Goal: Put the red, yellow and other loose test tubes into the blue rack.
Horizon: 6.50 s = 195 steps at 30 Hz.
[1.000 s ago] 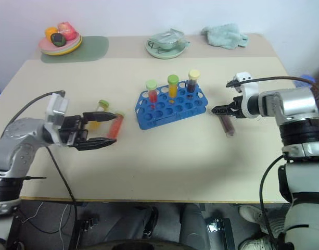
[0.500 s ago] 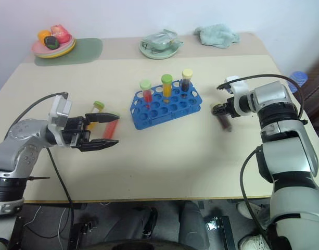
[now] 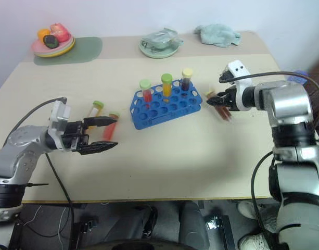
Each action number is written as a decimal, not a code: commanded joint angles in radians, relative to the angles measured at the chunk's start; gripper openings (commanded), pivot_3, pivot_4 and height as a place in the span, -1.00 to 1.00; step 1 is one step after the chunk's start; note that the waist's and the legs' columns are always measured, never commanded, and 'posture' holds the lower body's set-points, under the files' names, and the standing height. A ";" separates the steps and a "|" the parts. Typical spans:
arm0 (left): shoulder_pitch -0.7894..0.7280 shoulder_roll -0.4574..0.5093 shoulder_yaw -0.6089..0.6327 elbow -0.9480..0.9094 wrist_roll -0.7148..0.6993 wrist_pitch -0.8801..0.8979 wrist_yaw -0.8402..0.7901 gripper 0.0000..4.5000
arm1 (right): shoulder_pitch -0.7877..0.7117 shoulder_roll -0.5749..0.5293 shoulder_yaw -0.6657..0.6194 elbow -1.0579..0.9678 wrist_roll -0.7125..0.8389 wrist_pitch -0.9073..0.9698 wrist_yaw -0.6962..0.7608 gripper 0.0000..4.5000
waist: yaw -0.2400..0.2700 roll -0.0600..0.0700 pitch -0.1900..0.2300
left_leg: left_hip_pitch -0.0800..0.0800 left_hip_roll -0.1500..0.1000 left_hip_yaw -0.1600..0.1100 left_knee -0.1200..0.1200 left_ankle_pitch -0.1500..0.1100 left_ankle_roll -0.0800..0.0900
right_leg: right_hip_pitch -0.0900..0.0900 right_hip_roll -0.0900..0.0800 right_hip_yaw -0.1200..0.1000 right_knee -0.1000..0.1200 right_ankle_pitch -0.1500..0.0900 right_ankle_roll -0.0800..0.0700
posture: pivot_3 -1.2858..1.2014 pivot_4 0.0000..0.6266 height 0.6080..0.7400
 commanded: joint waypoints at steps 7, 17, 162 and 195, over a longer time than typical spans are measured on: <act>0.022 -0.009 0.044 -0.005 -0.014 -0.025 0.011 0.83 | 0.199 0.445 -0.113 -0.086 -0.012 -0.691 -0.362 -0.40 | -0.007 0.000 0.000 | 0.007 0.002 0.009 0.000 0.002 -0.003 | 0.003 0.003 0.007 0.000 0.010 0.000 | 0.03 -0.52 1.00; 0.072 -0.014 0.057 -0.041 -0.021 -0.023 0.035 0.83 | 0.101 0.567 -0.177 0.275 -0.014 -1.200 -0.522 -0.40 | -0.029 0.001 0.000 | 0.008 0.007 0.010 -0.001 0.003 -0.004 | 0.002 0.012 0.007 -0.001 0.012 -0.003 | 0.03 -0.52 1.00; -1.103 -0.139 -0.287 1.357 0.700 0.741 0.555 -0.63 | 0.375 -0.069 -0.021 -0.481 0.393 -0.598 0.034 1.00 | -0.010 -0.013 0.002 | 0.006 0.024 0.016 0.001 0.003 -0.014 | -0.002 0.025 0.009 -0.002 0.019 -0.013 | 0.03 -0.52 1.00; -0.473 -0.557 -0.053 0.372 0.297 -0.202 0.365 -0.63 | 0.580 -0.014 -0.161 -0.617 0.379 -0.595 -0.199 1.00 | 0.022 -0.014 0.000 | 0.005 0.024 0.020 0.010 0.000 -0.011 | 0.001 0.022 0.007 -0.003 0.021 -0.013 | 0.03 -0.52 1.00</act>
